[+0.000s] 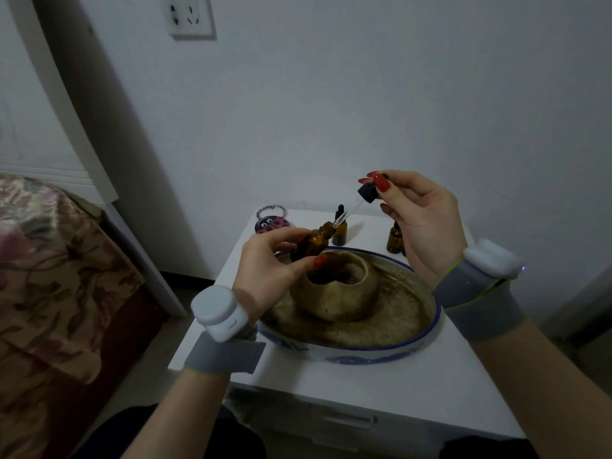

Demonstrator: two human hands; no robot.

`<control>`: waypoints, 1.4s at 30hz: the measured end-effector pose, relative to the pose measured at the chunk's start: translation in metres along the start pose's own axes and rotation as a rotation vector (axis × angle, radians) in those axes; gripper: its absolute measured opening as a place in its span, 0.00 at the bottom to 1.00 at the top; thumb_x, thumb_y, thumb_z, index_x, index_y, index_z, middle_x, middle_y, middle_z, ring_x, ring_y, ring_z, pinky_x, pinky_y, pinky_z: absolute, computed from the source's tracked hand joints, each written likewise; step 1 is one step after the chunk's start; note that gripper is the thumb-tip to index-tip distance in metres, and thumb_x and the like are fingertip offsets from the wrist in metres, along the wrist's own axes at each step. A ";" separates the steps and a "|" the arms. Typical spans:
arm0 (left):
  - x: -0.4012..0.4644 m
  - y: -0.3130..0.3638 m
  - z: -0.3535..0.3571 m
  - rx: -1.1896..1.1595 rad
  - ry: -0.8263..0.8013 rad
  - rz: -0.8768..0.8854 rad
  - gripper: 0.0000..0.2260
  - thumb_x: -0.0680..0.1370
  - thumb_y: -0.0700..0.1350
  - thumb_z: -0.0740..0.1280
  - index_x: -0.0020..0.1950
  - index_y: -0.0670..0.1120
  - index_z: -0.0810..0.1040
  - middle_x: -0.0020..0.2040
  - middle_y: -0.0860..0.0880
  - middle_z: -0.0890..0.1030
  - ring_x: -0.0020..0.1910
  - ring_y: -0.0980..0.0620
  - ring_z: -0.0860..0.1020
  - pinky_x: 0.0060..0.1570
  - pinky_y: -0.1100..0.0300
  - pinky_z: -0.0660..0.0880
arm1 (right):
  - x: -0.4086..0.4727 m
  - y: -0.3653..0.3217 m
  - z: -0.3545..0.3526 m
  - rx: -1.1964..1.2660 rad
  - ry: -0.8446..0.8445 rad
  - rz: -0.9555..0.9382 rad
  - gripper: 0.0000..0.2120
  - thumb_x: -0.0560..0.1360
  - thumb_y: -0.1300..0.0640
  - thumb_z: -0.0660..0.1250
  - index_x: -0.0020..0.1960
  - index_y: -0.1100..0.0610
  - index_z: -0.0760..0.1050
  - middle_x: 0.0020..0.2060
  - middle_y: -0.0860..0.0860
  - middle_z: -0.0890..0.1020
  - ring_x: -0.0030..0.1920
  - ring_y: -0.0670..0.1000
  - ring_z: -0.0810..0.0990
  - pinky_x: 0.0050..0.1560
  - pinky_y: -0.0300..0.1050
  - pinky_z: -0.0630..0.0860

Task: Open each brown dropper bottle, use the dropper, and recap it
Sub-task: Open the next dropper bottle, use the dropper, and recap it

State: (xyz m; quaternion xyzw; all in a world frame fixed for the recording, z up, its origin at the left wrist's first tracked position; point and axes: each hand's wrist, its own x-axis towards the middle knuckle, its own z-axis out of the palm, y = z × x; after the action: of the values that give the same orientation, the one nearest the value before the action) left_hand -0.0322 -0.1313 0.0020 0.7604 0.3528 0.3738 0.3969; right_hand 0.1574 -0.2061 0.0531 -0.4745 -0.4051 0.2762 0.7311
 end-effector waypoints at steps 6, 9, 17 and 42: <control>-0.001 0.001 -0.001 0.000 -0.002 0.029 0.16 0.67 0.51 0.77 0.52 0.63 0.80 0.48 0.61 0.84 0.51 0.58 0.80 0.54 0.63 0.76 | -0.001 0.004 0.002 0.018 -0.022 -0.003 0.04 0.74 0.60 0.69 0.47 0.52 0.81 0.43 0.46 0.86 0.48 0.43 0.83 0.45 0.35 0.76; -0.002 0.003 -0.001 0.006 -0.015 0.039 0.15 0.66 0.53 0.76 0.51 0.64 0.80 0.48 0.62 0.83 0.51 0.61 0.80 0.54 0.66 0.75 | -0.003 0.006 0.003 0.005 -0.030 -0.004 0.05 0.74 0.60 0.69 0.47 0.52 0.81 0.42 0.45 0.86 0.47 0.42 0.83 0.45 0.33 0.76; -0.003 0.009 0.002 -0.019 -0.033 0.046 0.21 0.64 0.58 0.72 0.56 0.56 0.81 0.49 0.60 0.83 0.50 0.61 0.80 0.53 0.72 0.74 | -0.008 0.011 0.006 -0.012 -0.089 0.021 0.06 0.74 0.63 0.69 0.49 0.56 0.81 0.42 0.46 0.86 0.46 0.42 0.84 0.44 0.30 0.76; -0.005 0.011 0.002 -0.021 -0.063 0.026 0.17 0.67 0.54 0.74 0.54 0.59 0.81 0.50 0.61 0.83 0.52 0.61 0.79 0.49 0.74 0.73 | -0.013 0.016 0.006 -0.153 -0.233 0.027 0.09 0.71 0.59 0.72 0.51 0.52 0.81 0.44 0.49 0.86 0.46 0.54 0.83 0.43 0.32 0.77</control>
State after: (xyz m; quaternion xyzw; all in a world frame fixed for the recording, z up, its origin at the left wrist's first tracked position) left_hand -0.0305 -0.1412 0.0089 0.7723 0.3261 0.3583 0.4109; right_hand 0.1452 -0.2066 0.0356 -0.4989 -0.5005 0.3075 0.6372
